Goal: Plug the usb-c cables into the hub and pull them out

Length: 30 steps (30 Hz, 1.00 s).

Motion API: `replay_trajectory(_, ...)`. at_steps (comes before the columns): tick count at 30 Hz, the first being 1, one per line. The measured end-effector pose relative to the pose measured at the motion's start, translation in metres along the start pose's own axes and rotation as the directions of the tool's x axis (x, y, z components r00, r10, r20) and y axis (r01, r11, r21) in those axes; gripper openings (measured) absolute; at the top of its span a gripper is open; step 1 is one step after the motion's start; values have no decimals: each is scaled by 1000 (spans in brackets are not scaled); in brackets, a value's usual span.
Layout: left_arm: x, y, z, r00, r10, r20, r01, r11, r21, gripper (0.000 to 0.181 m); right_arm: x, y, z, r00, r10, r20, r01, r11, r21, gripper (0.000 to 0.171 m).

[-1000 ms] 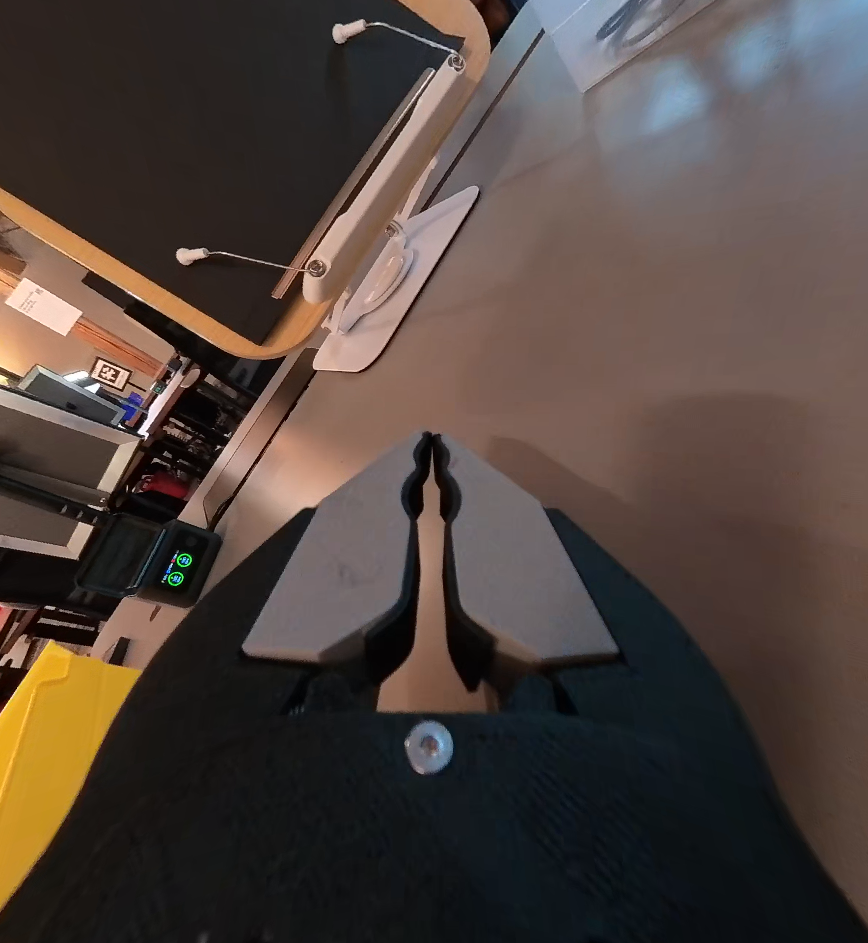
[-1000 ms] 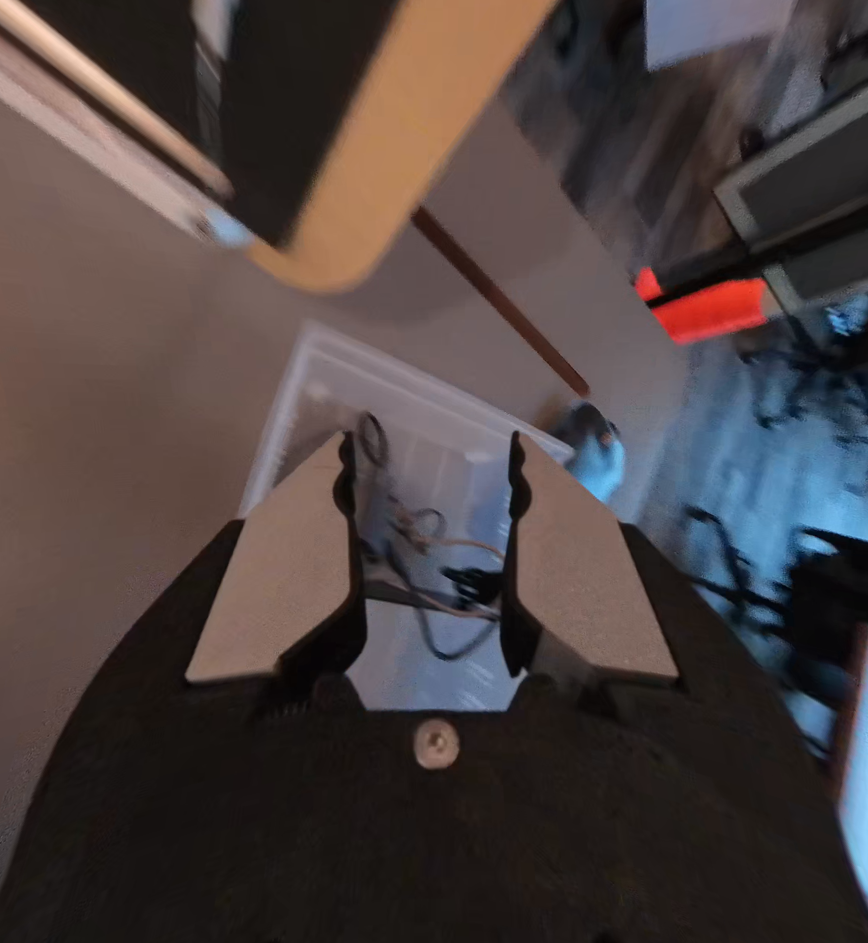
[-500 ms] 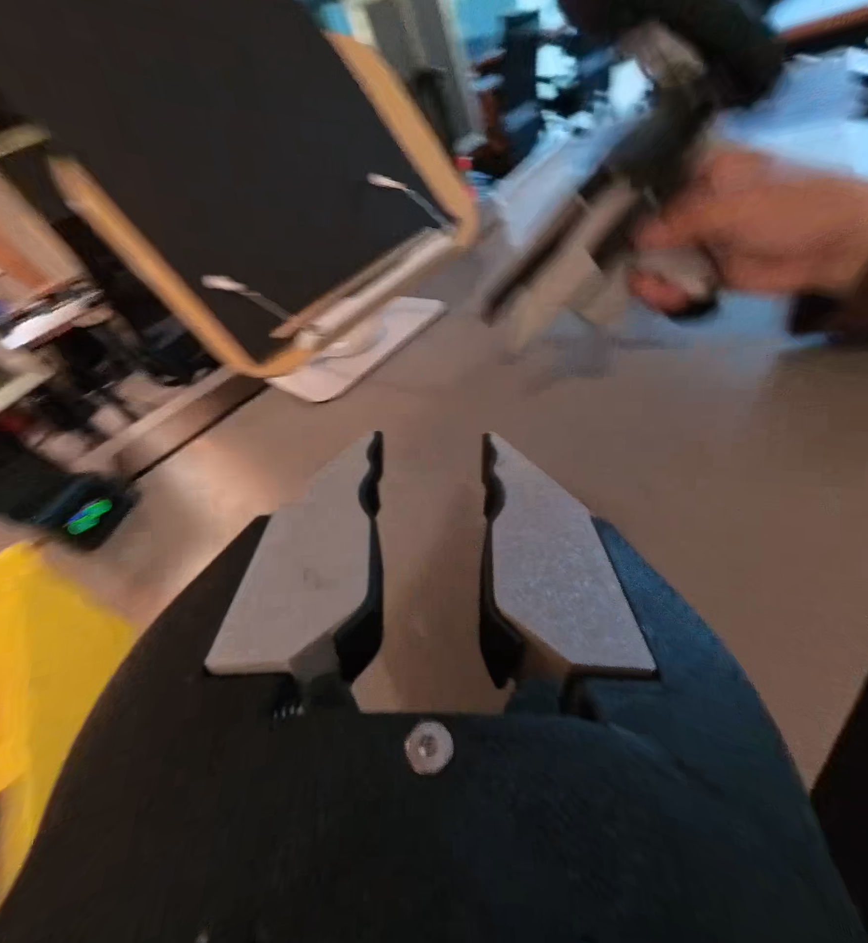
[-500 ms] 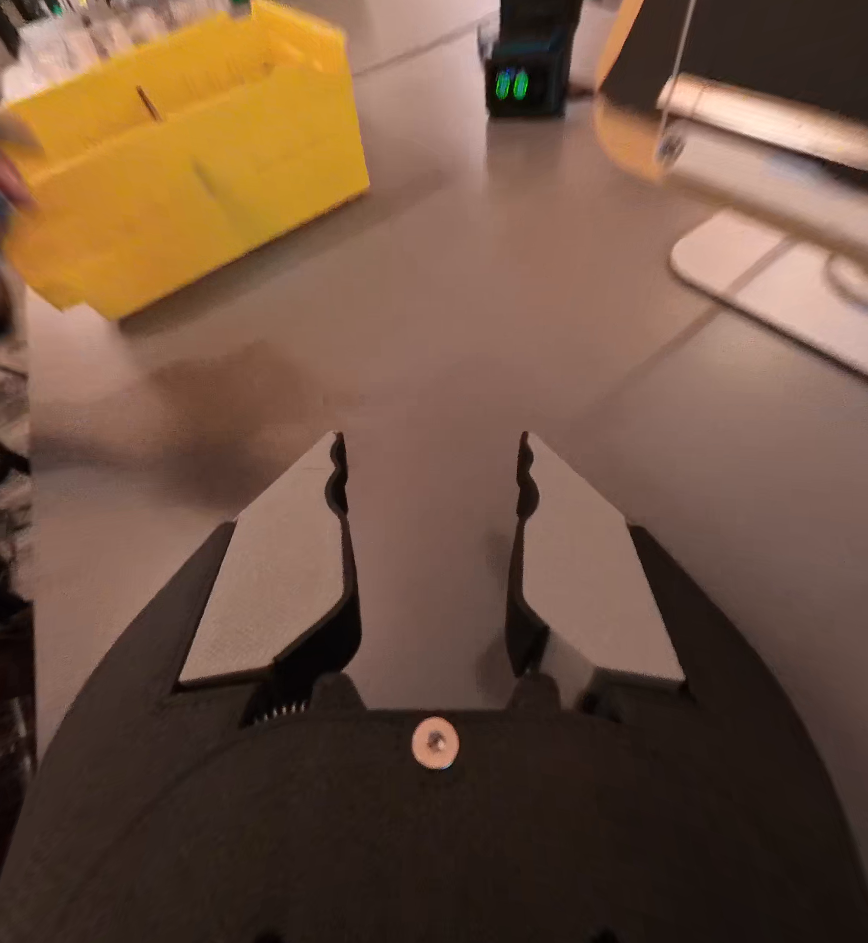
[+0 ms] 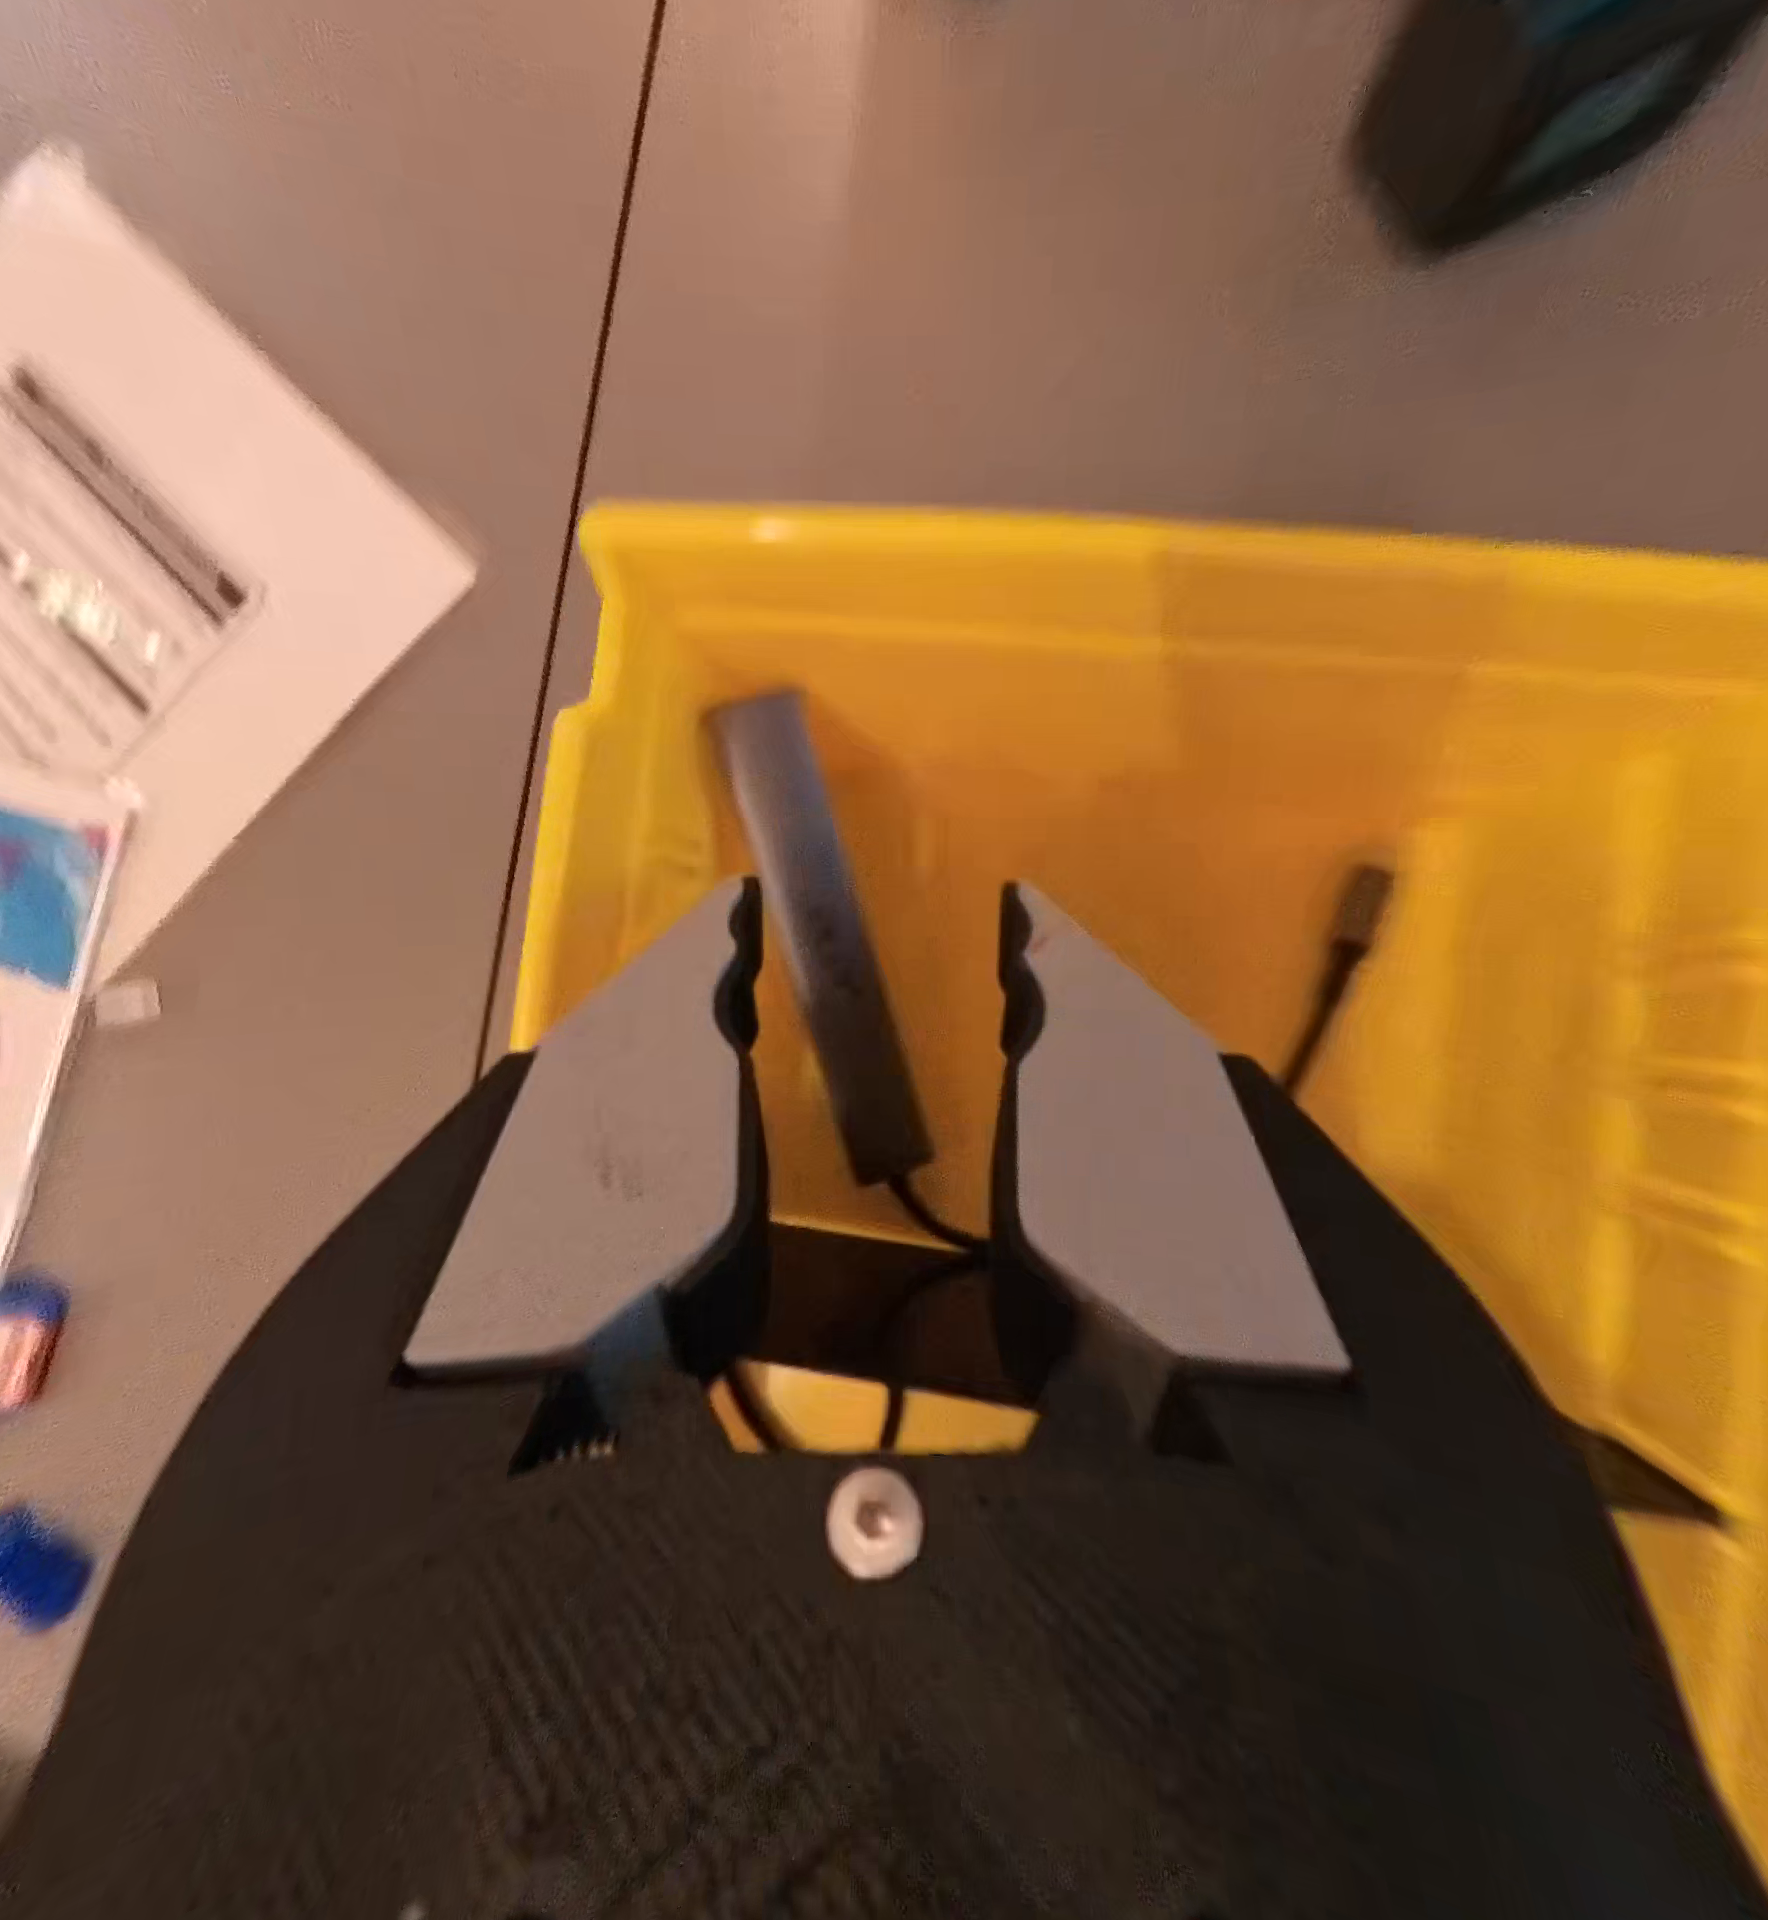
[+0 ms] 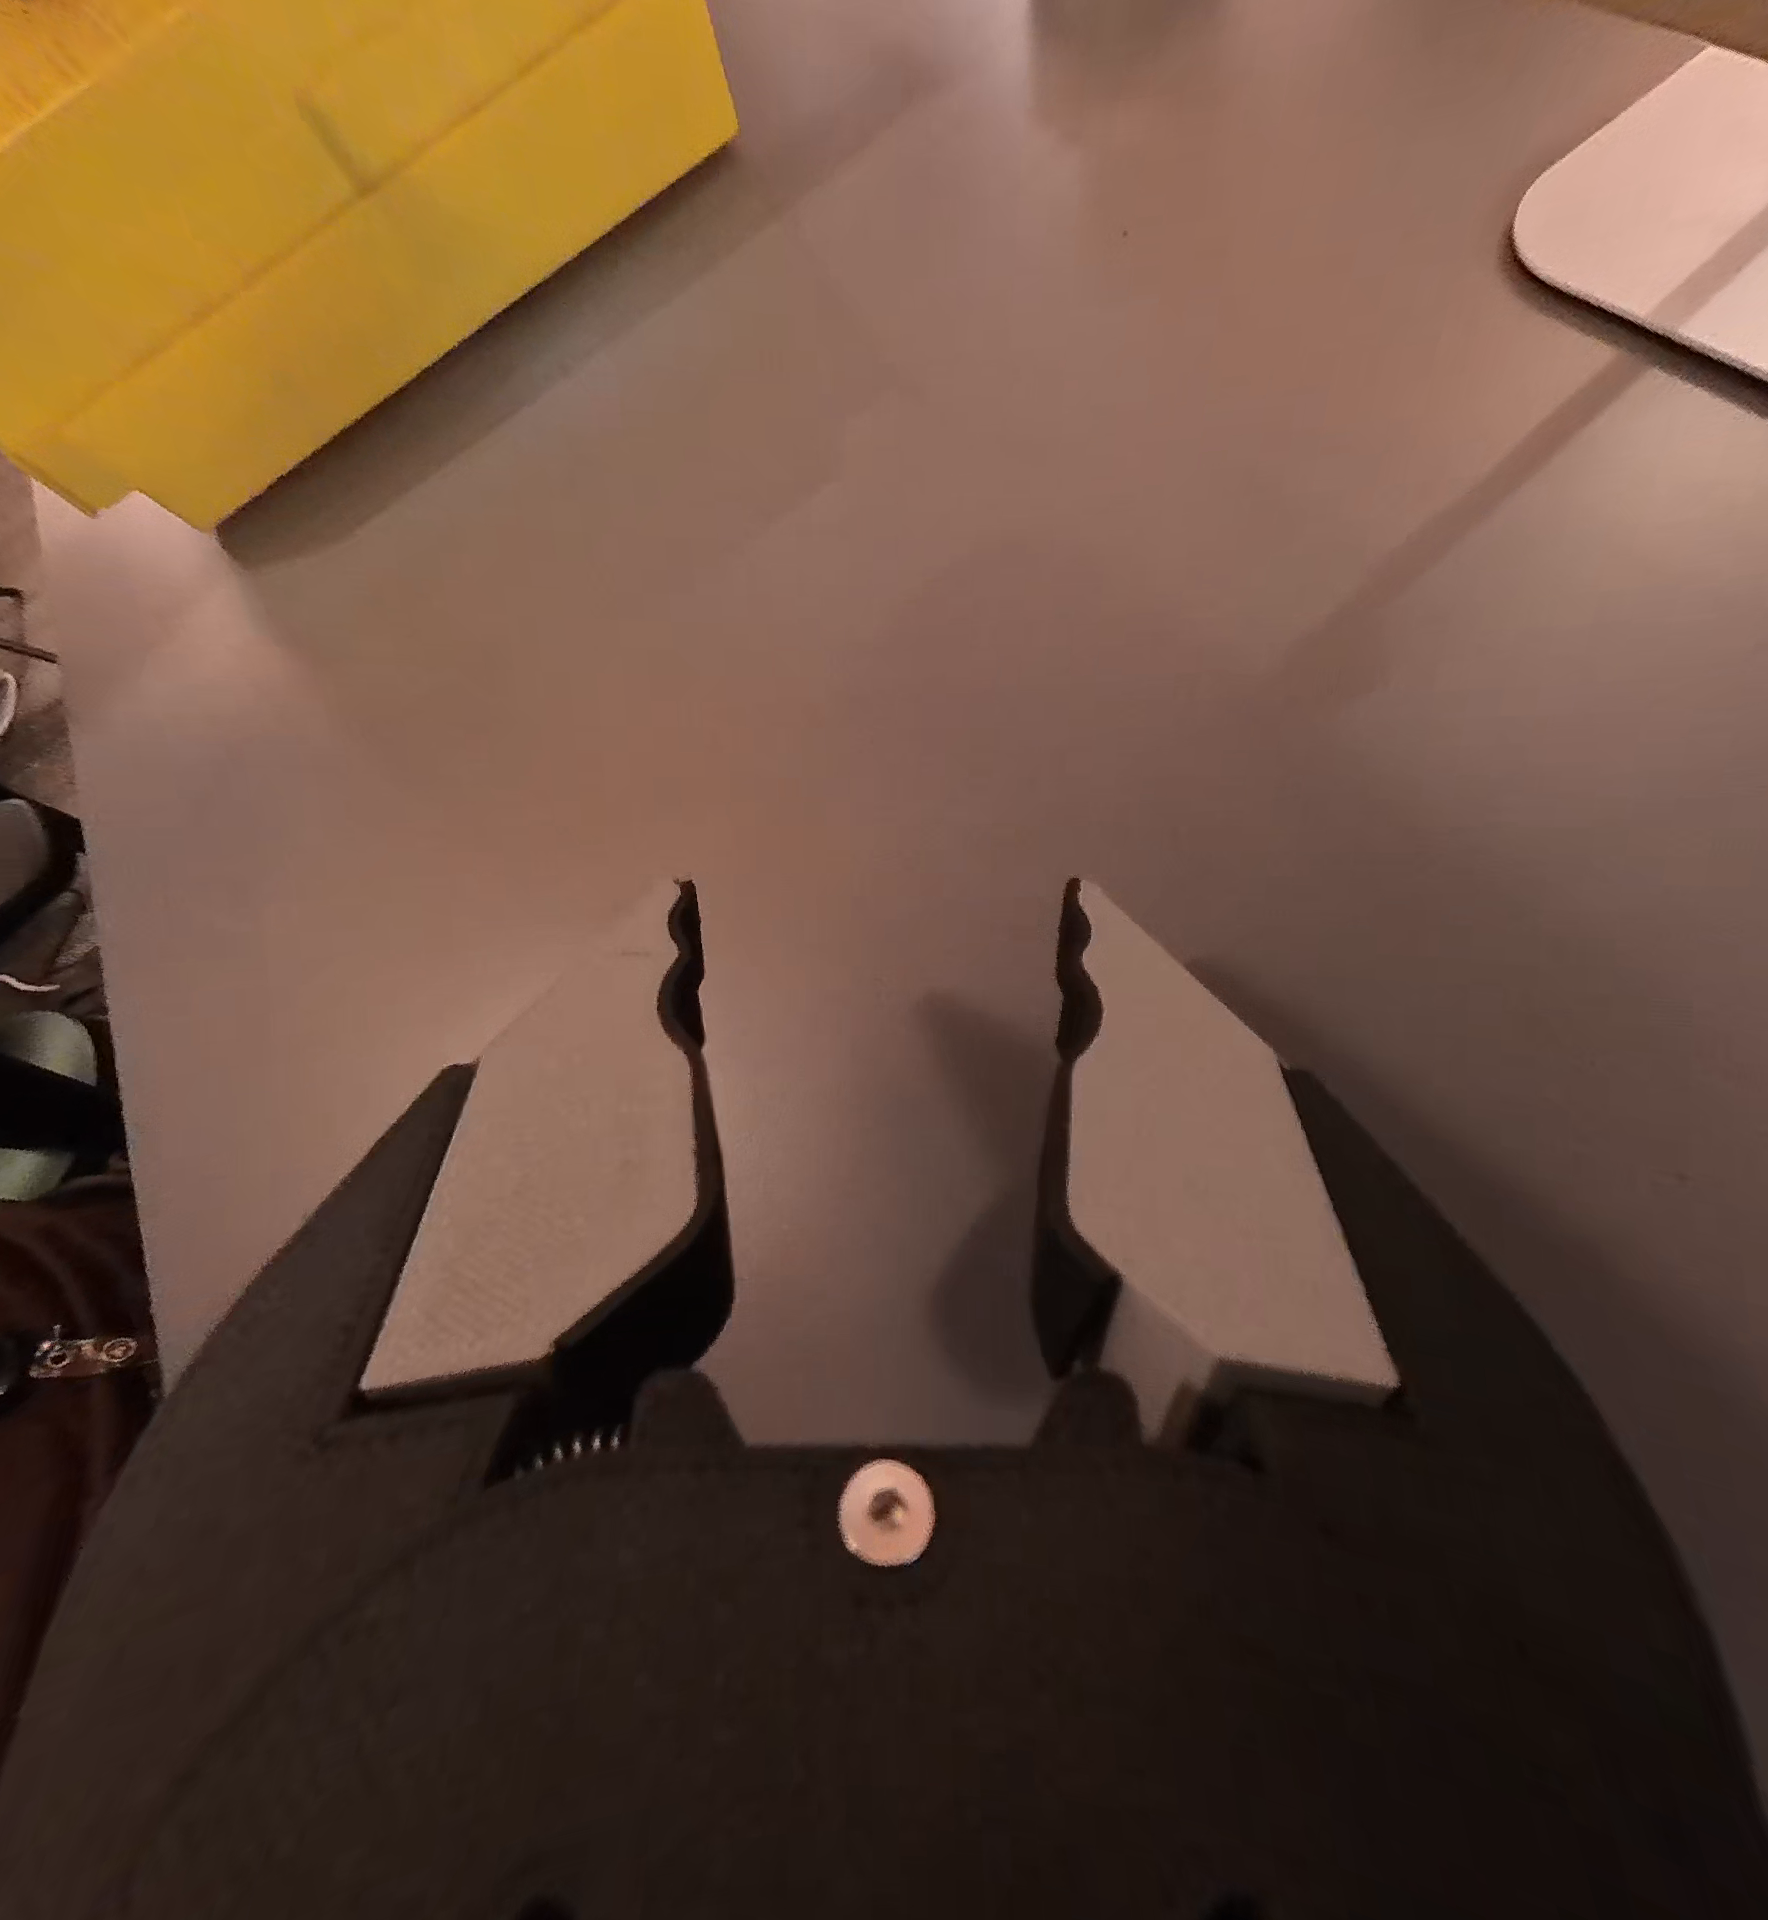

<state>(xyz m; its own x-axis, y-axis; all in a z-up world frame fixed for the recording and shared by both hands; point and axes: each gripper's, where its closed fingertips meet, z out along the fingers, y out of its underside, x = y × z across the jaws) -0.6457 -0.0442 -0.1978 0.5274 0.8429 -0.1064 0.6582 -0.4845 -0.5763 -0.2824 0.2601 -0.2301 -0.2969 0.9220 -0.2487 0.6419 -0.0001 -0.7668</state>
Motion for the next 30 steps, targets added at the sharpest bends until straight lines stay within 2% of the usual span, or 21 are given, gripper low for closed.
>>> replay_trajectory(2, -15, 14, 18, 997, 7, 79, 1, 995, -101, 42, 2, 1, 0, 999, -19, -25, 19, 1000, -6, 67)
replay_trajectory(5, -20, 17, 26, 994, -4, 107, 19, 991, -133, 35, -1, 1, -1, 999, -35, -32, 35, 999, 0, 65)
replay_trajectory(7, -12, 17, 29, 996, 6, 84, 6, 990, -138, 53, -3, 0, -1, 999, -42, -29, 42, 999, 1, 65)
replay_trajectory(10, -8, 37, 41, 991, 81, 105, -54, 970, -235, 54, -4, 1, 0, 999, -48, -26, 48, 999, -1, 64)
replay_trajectory(11, -10, 37, 42, 984, 119, 135, -82, 965, -247, 50, -4, 1, 0, 998, -47, -29, 47, 999, -2, 64)
replay_trajectory(13, -14, 37, 40, 964, 215, 157, -169, 950, -264, 26, -2, 1, 0, 998, -49, -34, 49, 999, -2, 62)
replay_trajectory(15, -17, 38, 38, 946, 286, 151, -233, 927, -294, 27, 0, 2, -2, 998, -54, -41, 53, 999, -4, 58)
replay_trajectory(17, -18, 30, 31, 934, 317, 164, -268, 926, -266, 26, 3, -1, -6, 997, -57, -55, 57, 998, 8, 56)
replay_trajectory(20, -18, -11, 2, 917, 339, 210, -325, 940, -99, 22, 4, -6, -11, 998, -39, -47, 40, 999, 37, 55)
replay_trajectory(24, -5, -76, -73, 864, 393, 314, -453, 880, 145, 22, 7, -5, -11, 999, -16, -38, 17, 999, 41, 55)
replay_trajectory(27, 34, -109, -140, 836, 443, 324, -537, 782, 316, 22, 11, -3, -9, 998, -23, -58, 25, 999, 32, 48)
replay_trajectory(30, 101, -107, -188, 825, 523, 217, -562, 711, 423, 22, 16, -3, -8, 996, -31, -83, 33, 999, 31, 48)
